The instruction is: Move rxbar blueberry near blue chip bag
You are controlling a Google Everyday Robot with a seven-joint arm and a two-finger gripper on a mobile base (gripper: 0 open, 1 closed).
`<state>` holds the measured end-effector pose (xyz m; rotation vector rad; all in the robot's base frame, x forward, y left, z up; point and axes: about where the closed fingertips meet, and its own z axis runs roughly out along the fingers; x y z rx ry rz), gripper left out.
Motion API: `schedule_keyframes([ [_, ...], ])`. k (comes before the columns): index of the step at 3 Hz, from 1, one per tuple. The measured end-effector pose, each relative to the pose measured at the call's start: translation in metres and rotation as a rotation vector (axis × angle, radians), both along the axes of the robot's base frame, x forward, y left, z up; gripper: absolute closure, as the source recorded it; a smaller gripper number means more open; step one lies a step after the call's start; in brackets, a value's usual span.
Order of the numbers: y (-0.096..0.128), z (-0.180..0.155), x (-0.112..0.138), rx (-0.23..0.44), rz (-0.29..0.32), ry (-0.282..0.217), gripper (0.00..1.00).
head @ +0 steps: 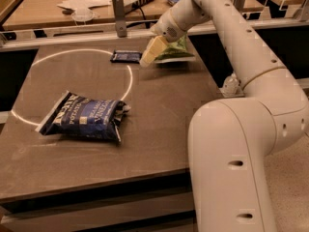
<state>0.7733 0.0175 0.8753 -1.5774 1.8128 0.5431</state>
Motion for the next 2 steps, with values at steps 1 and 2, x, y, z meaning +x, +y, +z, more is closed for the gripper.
schedule_keyframes([
  [1,0.0105,-0.0080,0.0071,-0.021,0.003,0.007,0.00],
  [2,0.0113,-0.0084,0.0081,-0.023,0.003,0.006,0.00],
])
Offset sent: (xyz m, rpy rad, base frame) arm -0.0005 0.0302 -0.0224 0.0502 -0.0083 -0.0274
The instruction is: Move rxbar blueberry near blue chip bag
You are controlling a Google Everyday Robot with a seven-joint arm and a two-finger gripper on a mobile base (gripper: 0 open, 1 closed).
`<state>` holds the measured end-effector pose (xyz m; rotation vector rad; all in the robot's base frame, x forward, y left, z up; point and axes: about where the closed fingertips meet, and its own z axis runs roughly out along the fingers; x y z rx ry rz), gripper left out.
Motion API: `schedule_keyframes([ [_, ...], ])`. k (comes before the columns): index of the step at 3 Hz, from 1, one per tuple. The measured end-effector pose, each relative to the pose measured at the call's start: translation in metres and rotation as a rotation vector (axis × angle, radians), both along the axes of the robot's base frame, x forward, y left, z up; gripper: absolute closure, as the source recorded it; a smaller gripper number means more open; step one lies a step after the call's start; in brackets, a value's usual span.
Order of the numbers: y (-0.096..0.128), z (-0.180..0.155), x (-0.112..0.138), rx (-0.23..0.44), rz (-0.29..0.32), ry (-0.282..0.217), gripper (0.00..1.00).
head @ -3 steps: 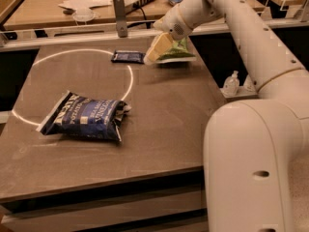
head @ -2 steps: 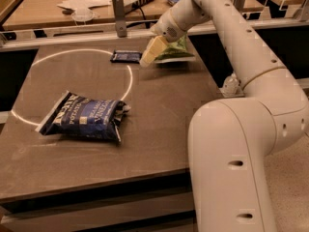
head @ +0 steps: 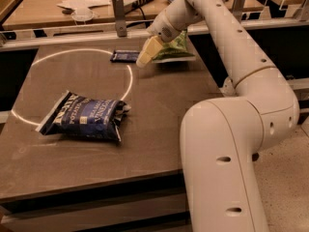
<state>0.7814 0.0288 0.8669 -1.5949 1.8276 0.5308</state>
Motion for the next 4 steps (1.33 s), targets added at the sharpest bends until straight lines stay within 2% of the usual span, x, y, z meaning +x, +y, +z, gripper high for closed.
schedule_keyframes([
  [2,0.022,-0.018,-0.007,0.094,-0.022,-0.010,0.00],
  [3,0.028,-0.020,-0.010,0.112,-0.041,-0.012,0.00],
  [4,0.032,-0.019,-0.006,0.145,-0.068,0.021,0.00],
])
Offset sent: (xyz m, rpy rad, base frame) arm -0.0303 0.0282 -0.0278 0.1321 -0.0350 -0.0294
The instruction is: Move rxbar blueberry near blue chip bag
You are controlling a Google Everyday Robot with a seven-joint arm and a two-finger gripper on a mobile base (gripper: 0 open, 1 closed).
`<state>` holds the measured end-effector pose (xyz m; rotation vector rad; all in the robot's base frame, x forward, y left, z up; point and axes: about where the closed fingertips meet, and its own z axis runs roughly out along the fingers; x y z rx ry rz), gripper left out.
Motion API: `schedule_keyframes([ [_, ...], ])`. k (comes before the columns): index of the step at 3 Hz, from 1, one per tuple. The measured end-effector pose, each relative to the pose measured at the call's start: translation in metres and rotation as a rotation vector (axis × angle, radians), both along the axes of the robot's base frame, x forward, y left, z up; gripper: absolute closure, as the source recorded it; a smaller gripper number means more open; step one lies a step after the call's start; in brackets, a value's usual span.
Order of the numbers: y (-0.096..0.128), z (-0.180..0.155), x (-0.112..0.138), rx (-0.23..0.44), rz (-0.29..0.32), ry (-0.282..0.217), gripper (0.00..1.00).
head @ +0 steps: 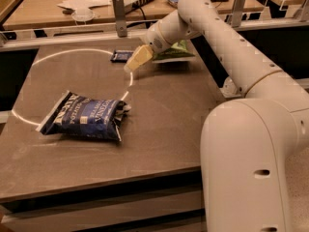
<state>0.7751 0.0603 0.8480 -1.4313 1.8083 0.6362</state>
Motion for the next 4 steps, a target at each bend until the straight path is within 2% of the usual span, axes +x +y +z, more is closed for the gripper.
schedule_keyframes([
  [1,0.000,0.001,0.004,0.051,-0.020,0.062,0.03],
  [2,0.001,0.002,0.006,0.073,-0.014,0.081,0.25],
  [3,-0.001,-0.005,0.000,0.033,0.014,0.083,0.49],
  [4,-0.001,-0.012,-0.007,-0.009,0.054,0.078,0.80],
])
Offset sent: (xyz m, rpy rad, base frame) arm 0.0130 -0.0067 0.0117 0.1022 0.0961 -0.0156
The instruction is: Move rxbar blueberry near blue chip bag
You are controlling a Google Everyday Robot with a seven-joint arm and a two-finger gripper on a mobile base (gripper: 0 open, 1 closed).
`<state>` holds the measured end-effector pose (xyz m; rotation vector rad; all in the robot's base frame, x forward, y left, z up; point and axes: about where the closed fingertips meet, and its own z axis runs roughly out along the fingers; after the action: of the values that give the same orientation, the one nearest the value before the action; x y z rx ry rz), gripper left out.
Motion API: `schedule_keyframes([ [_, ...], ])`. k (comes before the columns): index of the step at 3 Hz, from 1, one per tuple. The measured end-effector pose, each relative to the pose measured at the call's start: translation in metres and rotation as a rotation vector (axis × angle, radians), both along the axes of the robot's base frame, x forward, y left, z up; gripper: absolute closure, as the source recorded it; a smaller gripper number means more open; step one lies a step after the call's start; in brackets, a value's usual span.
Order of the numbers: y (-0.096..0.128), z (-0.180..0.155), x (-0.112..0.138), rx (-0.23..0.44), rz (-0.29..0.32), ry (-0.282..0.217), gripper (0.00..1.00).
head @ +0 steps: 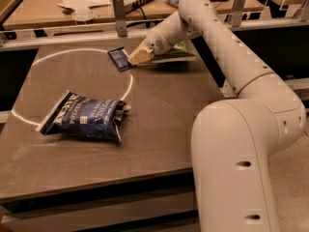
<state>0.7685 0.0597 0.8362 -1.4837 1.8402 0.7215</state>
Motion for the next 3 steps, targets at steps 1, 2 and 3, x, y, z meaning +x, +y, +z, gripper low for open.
schedule_keyframes([
  [1,-0.001,-0.002,-0.002,-0.019,0.012,-0.005,1.00],
  [2,-0.014,0.008,-0.007,-0.015,0.014,-0.023,1.00],
  [3,-0.034,0.020,-0.033,-0.070,0.078,-0.041,0.97],
])
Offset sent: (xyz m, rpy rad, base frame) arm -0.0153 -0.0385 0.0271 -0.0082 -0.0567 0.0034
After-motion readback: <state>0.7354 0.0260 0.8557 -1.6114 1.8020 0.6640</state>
